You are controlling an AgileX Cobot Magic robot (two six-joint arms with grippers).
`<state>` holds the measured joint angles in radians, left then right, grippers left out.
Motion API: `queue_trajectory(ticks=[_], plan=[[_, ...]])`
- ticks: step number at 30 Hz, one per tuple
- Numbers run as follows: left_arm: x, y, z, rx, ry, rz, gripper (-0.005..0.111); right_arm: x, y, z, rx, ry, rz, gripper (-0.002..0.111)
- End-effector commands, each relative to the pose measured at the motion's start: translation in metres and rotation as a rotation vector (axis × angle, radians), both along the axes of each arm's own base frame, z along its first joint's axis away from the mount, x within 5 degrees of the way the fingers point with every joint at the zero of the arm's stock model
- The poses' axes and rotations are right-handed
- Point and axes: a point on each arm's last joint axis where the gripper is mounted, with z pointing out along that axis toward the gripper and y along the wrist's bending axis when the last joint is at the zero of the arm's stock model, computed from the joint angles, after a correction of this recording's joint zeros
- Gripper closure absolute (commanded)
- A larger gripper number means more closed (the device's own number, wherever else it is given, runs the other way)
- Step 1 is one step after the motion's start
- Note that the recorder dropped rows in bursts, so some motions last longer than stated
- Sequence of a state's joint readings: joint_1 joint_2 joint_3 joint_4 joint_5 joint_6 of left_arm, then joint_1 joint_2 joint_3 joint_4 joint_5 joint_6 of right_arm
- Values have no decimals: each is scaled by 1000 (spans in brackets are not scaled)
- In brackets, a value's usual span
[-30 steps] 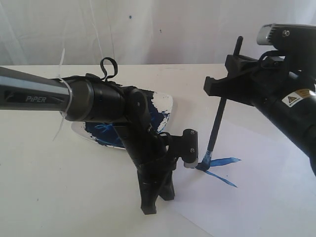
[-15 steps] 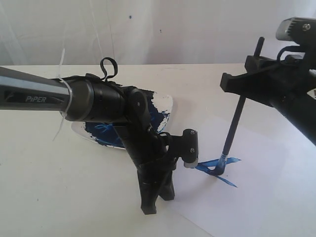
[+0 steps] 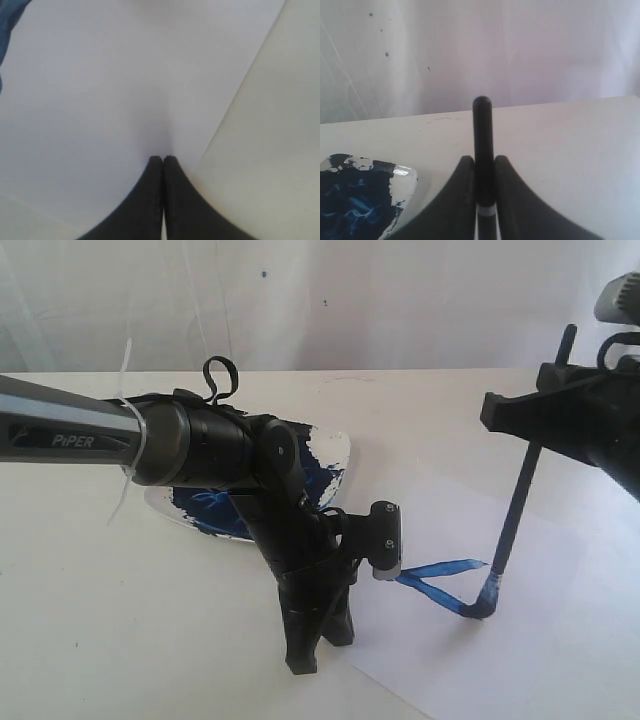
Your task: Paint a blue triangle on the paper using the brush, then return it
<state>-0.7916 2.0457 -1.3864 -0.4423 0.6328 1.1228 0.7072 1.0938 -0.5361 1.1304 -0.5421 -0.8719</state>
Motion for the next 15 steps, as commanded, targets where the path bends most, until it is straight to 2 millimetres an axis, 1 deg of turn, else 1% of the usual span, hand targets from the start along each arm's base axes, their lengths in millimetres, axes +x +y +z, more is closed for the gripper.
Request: queue_trajectory(ticks=[1, 10, 15], plan=[[-3, -2, -1, 1, 22, -4, 107, -4, -7, 5, -26, 0, -34, 108], [-3, -2, -1, 1, 22, -4, 107, -8, -14, 10, -23, -11, -73, 108], [-3, -2, -1, 1, 22, -4, 107, -12, -23, 20, -9, -70, -118, 108]])
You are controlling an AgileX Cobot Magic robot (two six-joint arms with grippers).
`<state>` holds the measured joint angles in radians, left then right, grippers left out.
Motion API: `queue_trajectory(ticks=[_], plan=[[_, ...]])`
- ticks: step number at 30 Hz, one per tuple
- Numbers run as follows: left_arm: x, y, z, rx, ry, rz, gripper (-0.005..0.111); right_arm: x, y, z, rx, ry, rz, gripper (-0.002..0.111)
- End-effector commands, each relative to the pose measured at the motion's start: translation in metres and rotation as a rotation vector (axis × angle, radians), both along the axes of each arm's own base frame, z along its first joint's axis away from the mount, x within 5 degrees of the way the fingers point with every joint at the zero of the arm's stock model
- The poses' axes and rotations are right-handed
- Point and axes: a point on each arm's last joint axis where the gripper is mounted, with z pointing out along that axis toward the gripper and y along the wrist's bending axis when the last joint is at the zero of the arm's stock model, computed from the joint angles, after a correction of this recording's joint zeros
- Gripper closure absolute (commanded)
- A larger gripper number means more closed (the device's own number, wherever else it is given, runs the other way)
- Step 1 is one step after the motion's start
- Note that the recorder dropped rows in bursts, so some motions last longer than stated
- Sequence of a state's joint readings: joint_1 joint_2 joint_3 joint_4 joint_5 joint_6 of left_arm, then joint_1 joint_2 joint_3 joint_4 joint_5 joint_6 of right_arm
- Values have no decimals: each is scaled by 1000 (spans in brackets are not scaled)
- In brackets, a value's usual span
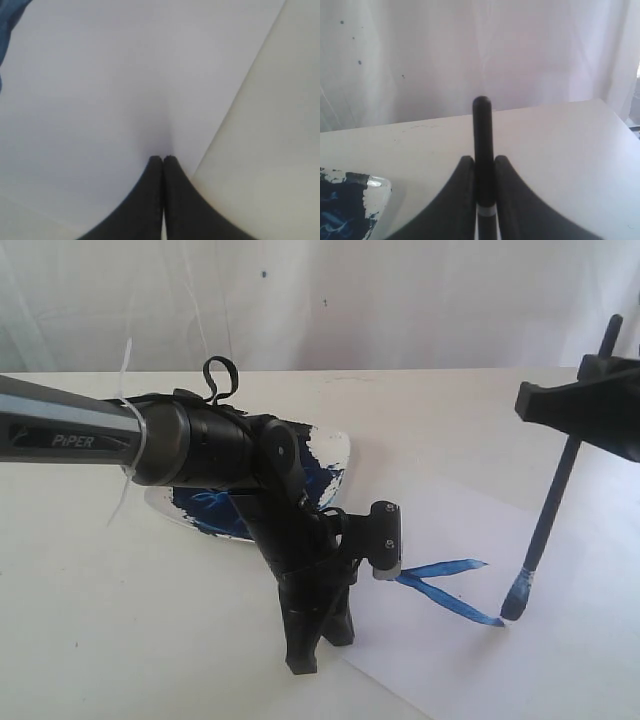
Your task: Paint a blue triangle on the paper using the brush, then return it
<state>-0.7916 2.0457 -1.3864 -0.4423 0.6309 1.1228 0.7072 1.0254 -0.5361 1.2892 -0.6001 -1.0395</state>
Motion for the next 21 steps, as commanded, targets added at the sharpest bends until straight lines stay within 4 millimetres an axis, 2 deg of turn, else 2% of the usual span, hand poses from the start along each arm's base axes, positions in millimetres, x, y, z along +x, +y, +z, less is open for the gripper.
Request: queue_trajectory(ticks=[1, 9, 21], plan=[[-4, -2, -1, 2, 23, -5, 107, -5, -9, 12, 8, -65, -38, 108], [-4, -2, -1, 2, 23, -5, 107, -12, -14, 21, 35, -100, -36, 108], [-4, -2, -1, 4, 27, -4, 107, -7, -4, 18, -40, -129, 40, 108]])
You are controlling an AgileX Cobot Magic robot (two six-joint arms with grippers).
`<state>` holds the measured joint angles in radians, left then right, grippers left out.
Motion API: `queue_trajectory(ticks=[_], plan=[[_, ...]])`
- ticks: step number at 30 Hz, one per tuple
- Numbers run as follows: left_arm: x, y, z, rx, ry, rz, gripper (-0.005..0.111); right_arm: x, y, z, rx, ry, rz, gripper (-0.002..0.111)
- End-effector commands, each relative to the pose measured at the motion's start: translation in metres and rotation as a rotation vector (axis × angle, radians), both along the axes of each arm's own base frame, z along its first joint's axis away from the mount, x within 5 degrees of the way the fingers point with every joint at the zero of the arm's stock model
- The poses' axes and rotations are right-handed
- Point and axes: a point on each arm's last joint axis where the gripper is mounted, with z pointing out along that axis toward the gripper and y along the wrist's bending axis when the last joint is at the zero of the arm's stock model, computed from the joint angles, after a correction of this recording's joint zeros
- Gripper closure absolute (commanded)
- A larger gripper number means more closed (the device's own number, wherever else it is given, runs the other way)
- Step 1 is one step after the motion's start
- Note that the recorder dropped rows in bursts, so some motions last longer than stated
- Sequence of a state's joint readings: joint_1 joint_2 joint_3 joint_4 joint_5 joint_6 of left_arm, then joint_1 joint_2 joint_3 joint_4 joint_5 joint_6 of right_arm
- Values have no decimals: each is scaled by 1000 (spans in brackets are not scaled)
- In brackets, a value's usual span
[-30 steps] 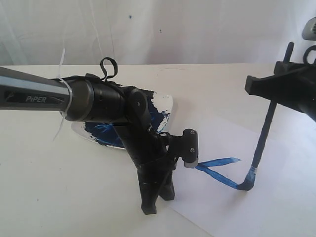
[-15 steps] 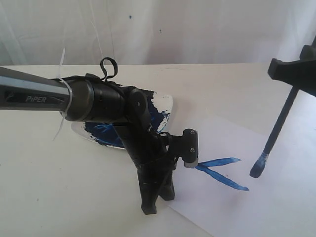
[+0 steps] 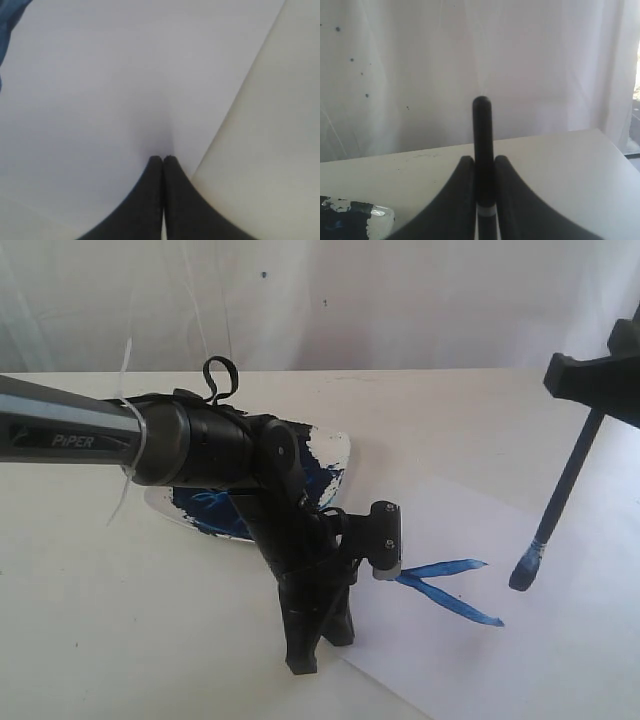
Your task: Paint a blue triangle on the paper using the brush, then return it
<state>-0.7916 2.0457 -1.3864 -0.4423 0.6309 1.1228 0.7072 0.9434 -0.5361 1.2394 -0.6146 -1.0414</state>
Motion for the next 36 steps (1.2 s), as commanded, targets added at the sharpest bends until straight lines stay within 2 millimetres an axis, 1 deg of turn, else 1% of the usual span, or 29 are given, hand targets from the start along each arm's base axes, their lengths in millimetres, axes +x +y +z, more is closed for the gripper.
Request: queue_trajectory(ticks=[1, 5, 9, 10, 14, 16, 18, 23, 25, 27, 30, 32, 36], plan=[[-4, -2, -1, 4, 27, -4, 107, 4, 7, -1, -60, -30, 33, 108], [-4, -2, -1, 4, 27, -4, 107, 8, 9, -3, -105, -49, 25, 108], [-4, -2, -1, 4, 27, -4, 107, 13, 15, -1, -80, -124, 35, 108], [-4, -2, -1, 4, 27, -6, 107, 15, 18, -1, -104, -143, 54, 108], [-4, -2, -1, 3, 25, -5, 107, 18, 21, -6, -134, -129, 56, 108], [-4, -2, -1, 4, 27, -6, 107, 20, 23, -2, -132, -124, 80, 108], [-4, -2, -1, 4, 27, -6, 107, 26, 25, 7, -154, -95, 147, 108], [-4, -2, -1, 4, 27, -6, 107, 40, 14, 23, -148, -60, 148, 108], [-4, -2, -1, 4, 27, -6, 107, 42, 12, 24, -177, -22, 197, 108], [-4, -2, -1, 4, 27, -6, 107, 44, 9, 24, -149, -19, 188, 108], [-4, -2, -1, 4, 27, -6, 107, 46, 5, 25, -156, -27, 187, 108], [-4, -2, -1, 4, 27, -6, 107, 46, 5, 24, -130, -17, 194, 108], [-4, -2, -1, 3, 25, -5, 107, 46, 7, 22, -147, -2, 211, 108]])
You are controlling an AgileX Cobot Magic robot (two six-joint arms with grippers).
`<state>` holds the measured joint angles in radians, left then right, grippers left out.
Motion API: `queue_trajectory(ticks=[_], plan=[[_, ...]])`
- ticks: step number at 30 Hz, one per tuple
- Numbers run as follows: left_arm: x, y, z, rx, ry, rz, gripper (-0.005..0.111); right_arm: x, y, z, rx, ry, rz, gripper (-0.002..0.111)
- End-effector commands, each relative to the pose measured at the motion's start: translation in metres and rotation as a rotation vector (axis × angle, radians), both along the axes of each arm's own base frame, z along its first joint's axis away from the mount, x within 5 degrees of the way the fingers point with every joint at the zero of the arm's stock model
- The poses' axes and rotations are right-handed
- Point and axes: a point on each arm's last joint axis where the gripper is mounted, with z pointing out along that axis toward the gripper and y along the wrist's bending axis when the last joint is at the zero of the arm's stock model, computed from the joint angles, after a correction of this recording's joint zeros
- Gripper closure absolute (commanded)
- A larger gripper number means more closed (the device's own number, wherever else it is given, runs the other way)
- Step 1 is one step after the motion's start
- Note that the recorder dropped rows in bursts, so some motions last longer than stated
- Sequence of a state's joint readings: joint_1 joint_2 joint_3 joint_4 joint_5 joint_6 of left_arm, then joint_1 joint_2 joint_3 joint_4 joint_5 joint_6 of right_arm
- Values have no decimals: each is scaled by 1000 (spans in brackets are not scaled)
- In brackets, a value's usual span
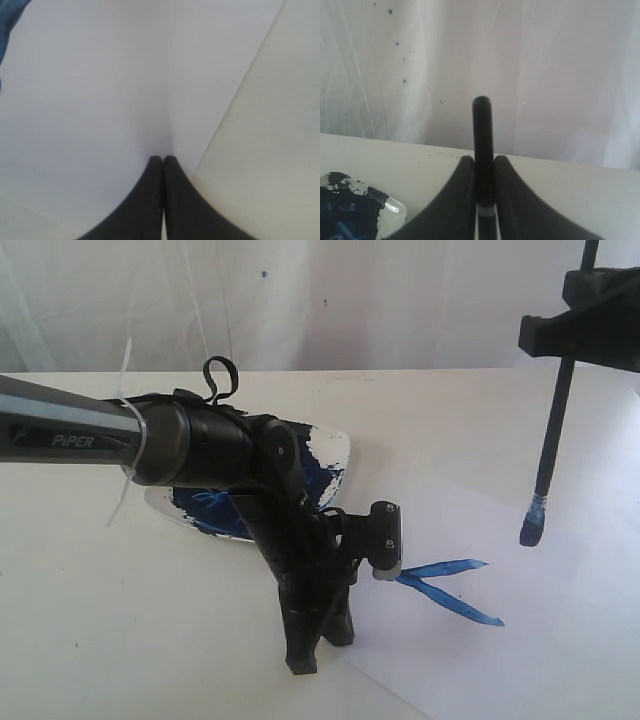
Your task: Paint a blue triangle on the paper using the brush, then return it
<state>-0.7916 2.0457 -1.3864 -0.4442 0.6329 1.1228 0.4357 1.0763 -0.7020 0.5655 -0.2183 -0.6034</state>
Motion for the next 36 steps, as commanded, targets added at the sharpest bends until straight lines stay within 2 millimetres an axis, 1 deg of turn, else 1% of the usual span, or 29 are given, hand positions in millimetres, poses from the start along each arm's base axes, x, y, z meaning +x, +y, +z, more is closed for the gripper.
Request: queue_trajectory(ticks=[1, 8, 14, 19, 24, 32, 36], plan=[[-3, -2, -1, 3, 22, -5, 107, 2, 0, -1, -4, 12, 8, 108], [-3, -2, -1, 2, 21, -3, 107, 14, -1, -17, 60, 12, -63, 108], [-3, -2, -1, 2, 21, -3, 107, 18, 0, -20, 67, 6, -78, 108], [-4, -2, -1, 4, 25, -5, 107, 23, 3, -28, 125, 57, -83, 108], [-4, -2, -1, 4, 25, -5, 107, 31, 6, -39, 119, 91, -92, 108], [-4, -2, -1, 4, 25, -5, 107, 35, 7, -41, 134, 62, -94, 108], [-4, -2, -1, 4, 25, -5, 107, 39, 10, -47, 133, 82, -86, 108]])
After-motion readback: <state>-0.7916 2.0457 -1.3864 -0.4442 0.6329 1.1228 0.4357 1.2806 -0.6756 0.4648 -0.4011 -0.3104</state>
